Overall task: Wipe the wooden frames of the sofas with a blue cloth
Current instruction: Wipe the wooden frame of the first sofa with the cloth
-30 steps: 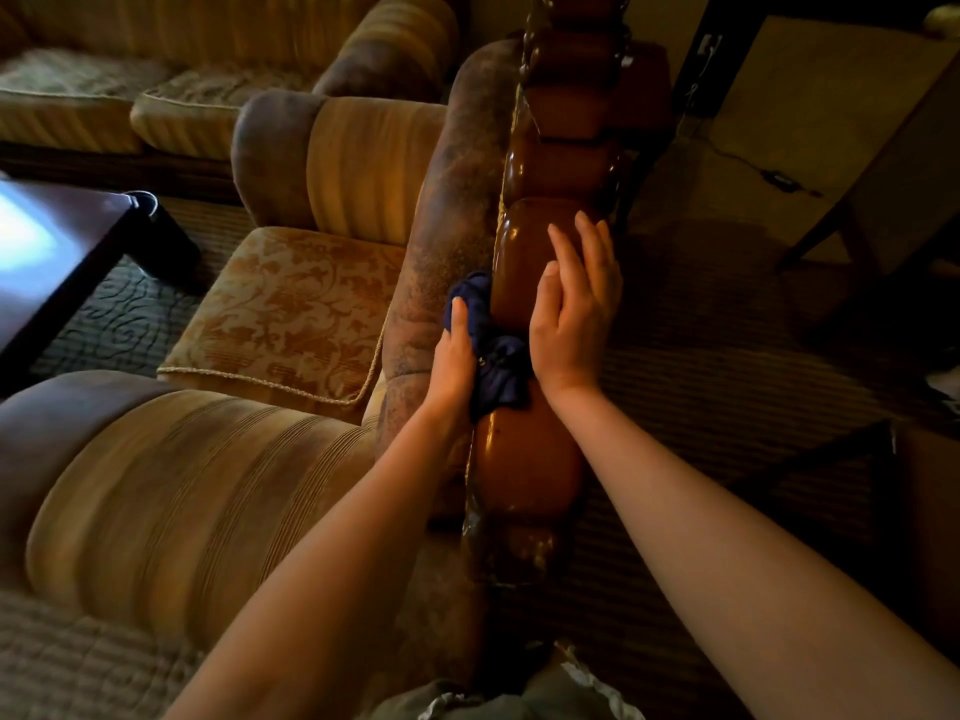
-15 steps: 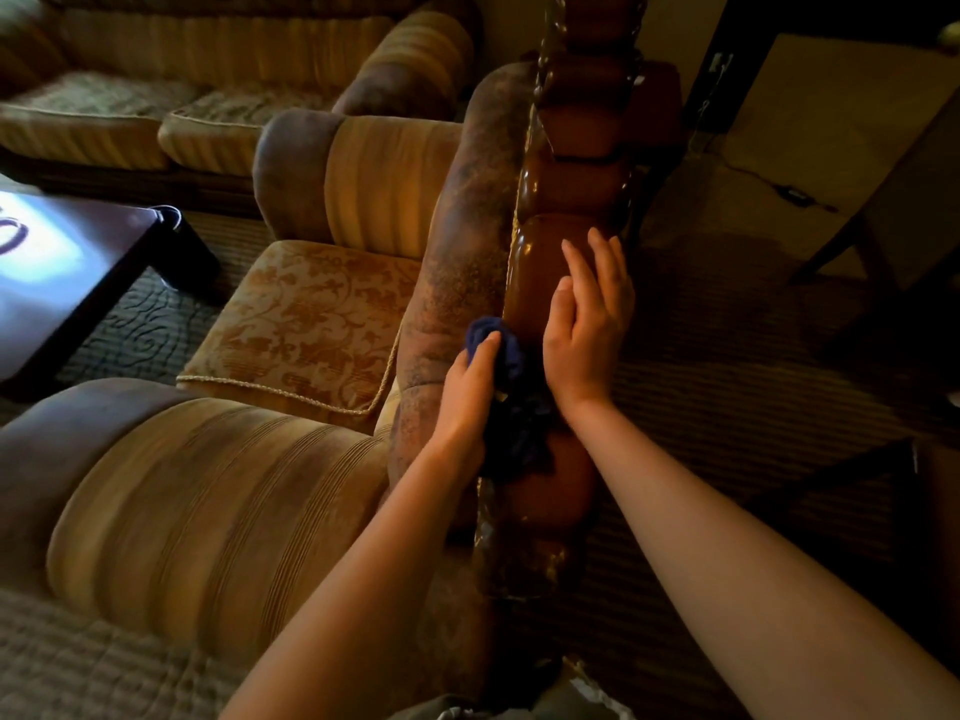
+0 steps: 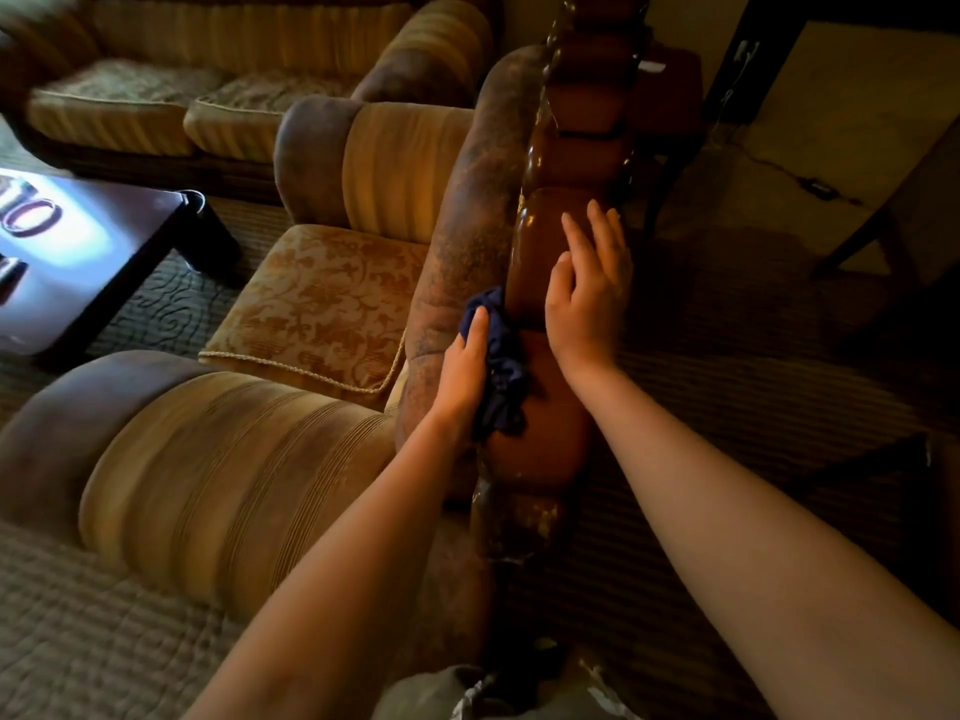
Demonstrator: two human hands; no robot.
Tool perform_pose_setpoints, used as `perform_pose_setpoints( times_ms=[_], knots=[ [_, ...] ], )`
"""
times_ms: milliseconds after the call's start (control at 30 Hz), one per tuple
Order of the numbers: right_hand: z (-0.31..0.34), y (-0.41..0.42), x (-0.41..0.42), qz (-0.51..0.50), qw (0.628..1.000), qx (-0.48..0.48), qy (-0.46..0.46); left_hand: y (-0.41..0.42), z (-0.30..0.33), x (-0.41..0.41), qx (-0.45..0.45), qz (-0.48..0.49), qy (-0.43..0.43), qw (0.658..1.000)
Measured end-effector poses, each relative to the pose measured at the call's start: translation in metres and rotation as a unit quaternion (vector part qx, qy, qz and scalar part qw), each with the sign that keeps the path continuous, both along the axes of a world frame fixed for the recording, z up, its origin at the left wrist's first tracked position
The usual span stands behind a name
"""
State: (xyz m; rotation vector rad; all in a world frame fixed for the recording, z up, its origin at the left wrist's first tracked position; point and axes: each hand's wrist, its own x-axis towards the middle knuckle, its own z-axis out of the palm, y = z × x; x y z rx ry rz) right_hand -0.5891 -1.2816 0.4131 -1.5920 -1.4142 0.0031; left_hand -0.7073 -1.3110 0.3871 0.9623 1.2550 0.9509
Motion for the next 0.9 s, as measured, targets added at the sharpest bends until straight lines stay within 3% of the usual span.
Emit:
perform_pose_setpoints(
  times_ms=[167,433,600,667,733,833,900],
  knots=[
    [0.024,-0.024,0.005,0.032,0.994,-0.096,0.048,-0.046,-0.001,-0.006,0.001,0.053,0.003,0.999],
    [0.003,-0.118,-0.017,0.177,0.977,-0.082,0.082,-0.108,0.000,0.006,0.079,0.115,0.045,0.989],
    [-0.012,-0.152,-0.010,0.180,0.965,-0.160,0.104,-0.116,0.023,0.035,0.096,0.061,0.125,0.986],
    [-0.013,-0.157,-0.004,0.135,0.969,-0.171,0.115,-0.106,0.036,0.041,0.022,0.039,-0.036,0.998],
    [-0.011,-0.160,0.002,0.074,0.976,-0.171,0.110,-0.094,0.044,0.041,-0.052,-0.002,-0.169,0.984],
    [-0.005,-0.161,0.003,0.045,0.978,-0.160,0.123,-0.083,0.050,0.032,-0.083,-0.047,-0.190,0.977],
    [-0.003,-0.155,-0.007,0.051,0.972,-0.201,0.112,-0.079,0.051,0.016,-0.092,-0.010,-0.231,0.969]
  ],
)
